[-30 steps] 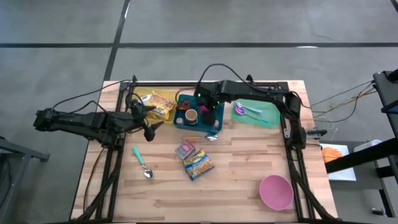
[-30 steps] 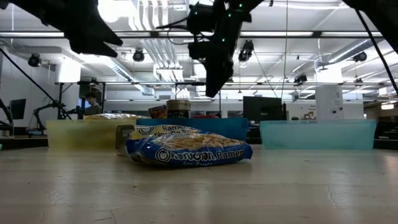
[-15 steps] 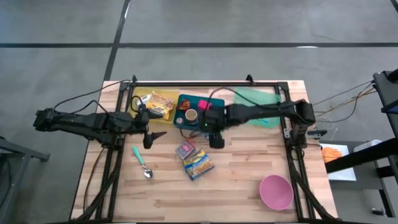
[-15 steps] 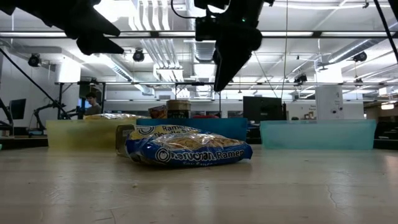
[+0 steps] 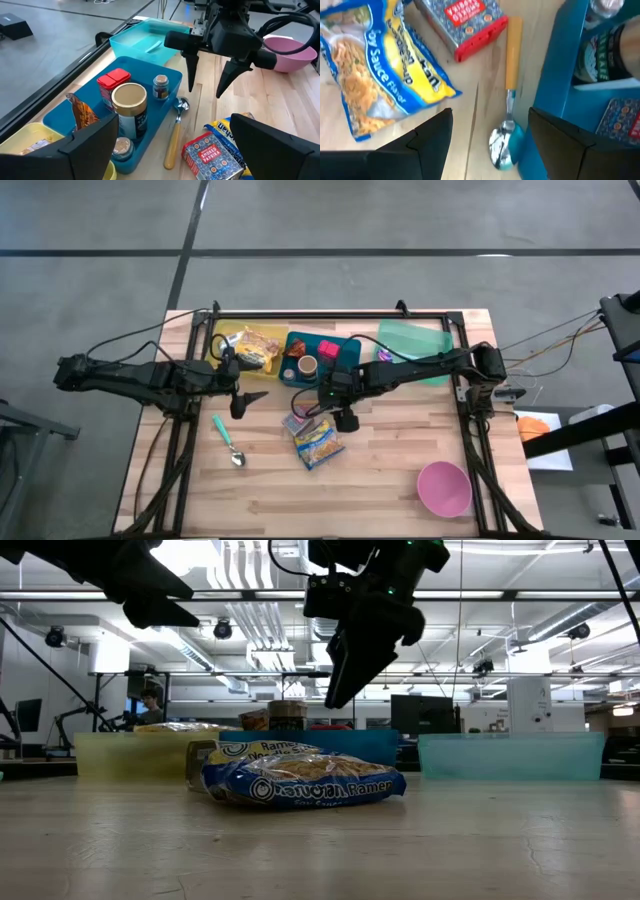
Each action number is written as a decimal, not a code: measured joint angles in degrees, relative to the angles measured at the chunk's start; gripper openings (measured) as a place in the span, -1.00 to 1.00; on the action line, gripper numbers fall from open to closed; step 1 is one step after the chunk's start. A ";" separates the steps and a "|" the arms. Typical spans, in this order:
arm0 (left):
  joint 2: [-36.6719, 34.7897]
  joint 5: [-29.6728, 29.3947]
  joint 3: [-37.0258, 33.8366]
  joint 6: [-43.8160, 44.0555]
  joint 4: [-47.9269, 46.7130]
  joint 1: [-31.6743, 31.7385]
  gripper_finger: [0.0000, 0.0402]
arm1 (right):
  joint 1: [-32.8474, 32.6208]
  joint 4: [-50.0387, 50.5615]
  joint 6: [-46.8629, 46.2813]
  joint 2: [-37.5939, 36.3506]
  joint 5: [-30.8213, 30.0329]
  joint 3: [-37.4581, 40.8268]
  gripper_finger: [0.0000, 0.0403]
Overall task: Pick & Place Food Item
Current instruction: Put the orange spoon into the green bin
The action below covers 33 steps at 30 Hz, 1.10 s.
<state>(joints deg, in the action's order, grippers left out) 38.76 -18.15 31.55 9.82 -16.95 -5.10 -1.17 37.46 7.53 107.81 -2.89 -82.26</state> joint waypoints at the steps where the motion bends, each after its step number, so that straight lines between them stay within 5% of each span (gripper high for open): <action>1: 0.00 0.00 0.00 -0.02 -0.04 0.00 0.93 | 0.00 -0.88 0.00 0.25 0.16 0.00 0.28; 33: 0.00 0.00 0.00 -0.86 -0.15 0.00 0.93 | 5.31 -6.58 1.54 7.46 6.58 0.09 0.28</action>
<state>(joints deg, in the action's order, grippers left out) 38.76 -18.15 31.55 8.97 -17.10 -5.10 4.14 30.88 9.07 115.27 3.69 -82.17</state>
